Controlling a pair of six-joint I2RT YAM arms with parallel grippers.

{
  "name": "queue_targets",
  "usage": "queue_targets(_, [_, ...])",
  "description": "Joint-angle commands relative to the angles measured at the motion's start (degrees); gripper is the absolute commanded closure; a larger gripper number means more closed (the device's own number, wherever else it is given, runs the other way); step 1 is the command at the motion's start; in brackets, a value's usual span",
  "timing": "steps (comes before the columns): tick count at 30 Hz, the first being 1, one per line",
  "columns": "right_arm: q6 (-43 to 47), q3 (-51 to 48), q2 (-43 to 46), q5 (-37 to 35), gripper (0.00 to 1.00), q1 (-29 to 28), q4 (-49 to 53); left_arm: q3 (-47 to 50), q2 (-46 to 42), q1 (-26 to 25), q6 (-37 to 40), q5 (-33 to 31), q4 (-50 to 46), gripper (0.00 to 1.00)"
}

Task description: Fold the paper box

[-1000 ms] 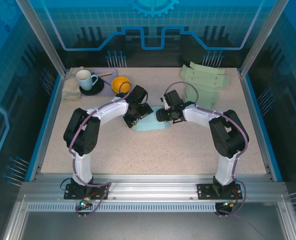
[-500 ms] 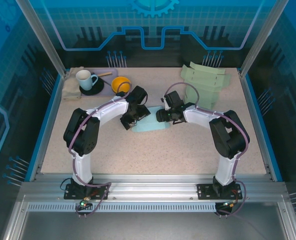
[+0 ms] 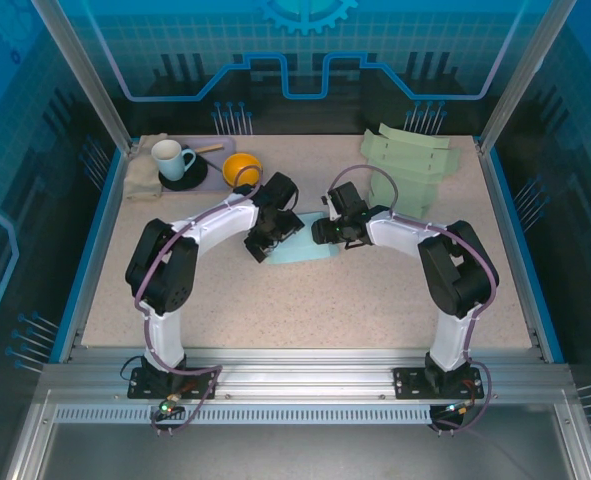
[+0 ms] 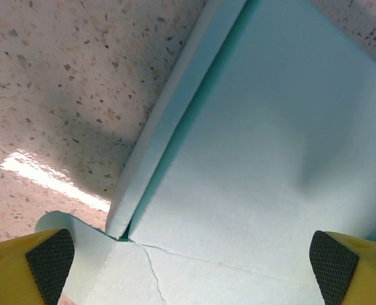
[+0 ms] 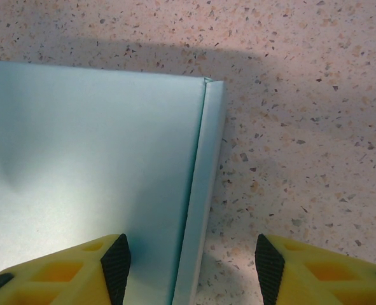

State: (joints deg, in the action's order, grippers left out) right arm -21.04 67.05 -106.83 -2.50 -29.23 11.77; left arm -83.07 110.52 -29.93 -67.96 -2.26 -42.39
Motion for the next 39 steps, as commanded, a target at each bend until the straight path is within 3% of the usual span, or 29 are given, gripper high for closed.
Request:
queue_targets(1, [-0.62, -2.05, -0.05, 0.31, 0.43, -0.47, 4.05, 1.59, -0.94, -0.30, -2.03, 1.86, 0.26, 0.01])
queue_targets(27, [-2.13, -3.11, -0.48, 1.27, 0.43, -1.05, 2.45, 1.86, 0.57, -2.19, -8.79, 4.14, 5.96, 0.01])
queue_targets(39, [-2.07, -3.44, -0.38, 0.88, 0.43, -0.99, 2.41, 1.71, 1.61, -1.93, -6.39, 0.97, 4.71, 0.05])
